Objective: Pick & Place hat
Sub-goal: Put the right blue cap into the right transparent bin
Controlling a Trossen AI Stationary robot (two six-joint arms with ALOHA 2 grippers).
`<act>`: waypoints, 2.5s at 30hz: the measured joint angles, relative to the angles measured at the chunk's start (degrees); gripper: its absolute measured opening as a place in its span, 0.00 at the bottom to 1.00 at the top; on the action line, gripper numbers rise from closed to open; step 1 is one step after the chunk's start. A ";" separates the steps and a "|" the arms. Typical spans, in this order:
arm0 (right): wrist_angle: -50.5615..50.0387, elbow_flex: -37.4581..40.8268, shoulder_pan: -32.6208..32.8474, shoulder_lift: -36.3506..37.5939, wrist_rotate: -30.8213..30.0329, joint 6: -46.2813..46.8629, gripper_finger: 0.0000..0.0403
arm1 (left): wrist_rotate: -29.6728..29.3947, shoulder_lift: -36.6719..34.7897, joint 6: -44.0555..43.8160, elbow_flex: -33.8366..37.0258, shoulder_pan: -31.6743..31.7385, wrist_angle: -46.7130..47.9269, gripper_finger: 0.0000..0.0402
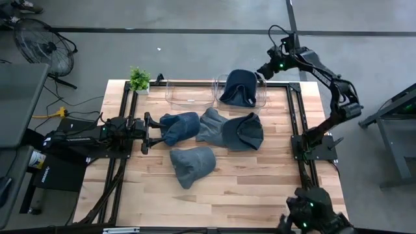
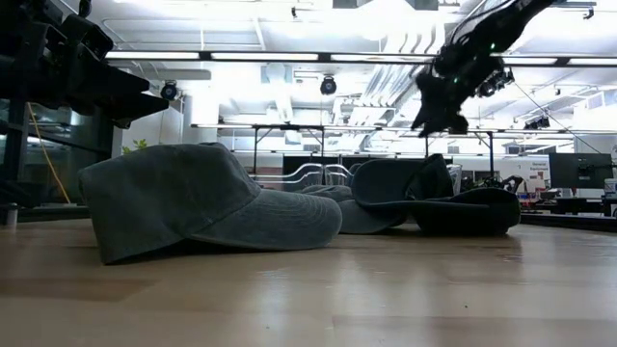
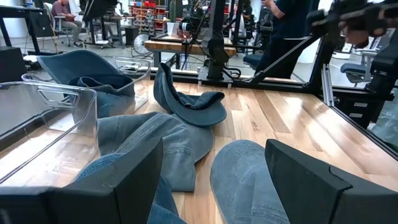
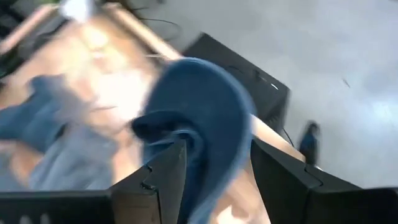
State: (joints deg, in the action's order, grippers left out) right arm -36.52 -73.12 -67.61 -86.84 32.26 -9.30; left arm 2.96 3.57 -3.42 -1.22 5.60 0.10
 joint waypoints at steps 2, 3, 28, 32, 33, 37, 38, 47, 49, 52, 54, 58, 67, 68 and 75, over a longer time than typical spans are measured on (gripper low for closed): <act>-1.51 0.00 1.14 2.32 1.74 -4.50 0.43 | 0.00 0.01 0.00 -0.01 -0.01 0.00 0.70; -2.62 0.00 1.98 3.52 2.07 -7.31 0.43 | 0.00 0.01 0.00 -0.01 -0.01 0.00 0.70; -14.65 0.93 33.02 8.34 -12.33 -30.12 0.43 | 0.00 0.00 0.00 0.00 -0.02 0.02 0.70; -14.45 3.35 36.46 6.05 -14.17 -30.16 0.43 | 0.00 0.01 0.00 -0.01 -0.01 0.00 0.70; -14.12 3.98 37.30 5.62 -16.02 -30.12 0.43 | 0.00 0.02 0.00 0.00 -0.01 0.00 0.70; -11.11 5.97 40.09 4.28 -21.59 -30.12 0.43 | 0.00 0.01 -0.01 0.00 -0.01 0.00 0.70; -10.28 6.35 40.52 4.01 -21.75 -30.29 0.43 | 0.00 0.01 0.00 0.00 0.00 0.00 0.70; -4.93 8.44 42.99 1.31 -21.45 -29.73 0.43 | 0.00 0.02 0.00 -0.02 -0.02 0.00 0.70; -4.50 8.44 43.46 0.22 -21.43 -29.63 0.43 | 0.00 0.01 0.00 -0.01 -0.01 0.00 0.70; -3.71 8.44 43.98 -1.54 -21.18 -29.02 0.43 | 0.00 0.01 0.00 -0.01 0.00 0.00 0.70; -3.15 8.44 44.17 -2.89 -20.41 -28.24 0.43 | 0.00 0.01 0.00 -0.01 0.00 0.00 0.70; -2.05 8.44 44.33 -5.33 -19.84 -26.72 0.43 | 0.00 0.02 0.00 0.00 0.00 0.00 0.70; -2.04 8.44 44.43 -7.40 -19.75 -25.22 0.42 | 0.00 0.01 0.00 0.00 -0.01 0.00 0.70; -2.11 8.44 44.43 -7.40 -19.79 -25.22 0.42 | 0.00 0.02 0.00 -0.02 -0.02 0.00 0.70; -2.31 8.41 44.43 -7.40 -19.85 -23.36 0.27 | 0.00 0.01 0.00 0.00 0.00 0.00 0.70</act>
State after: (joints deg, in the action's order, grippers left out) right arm -38.83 -64.71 -23.18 -94.24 12.41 -32.66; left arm 2.96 3.58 -3.42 -1.22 5.61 0.10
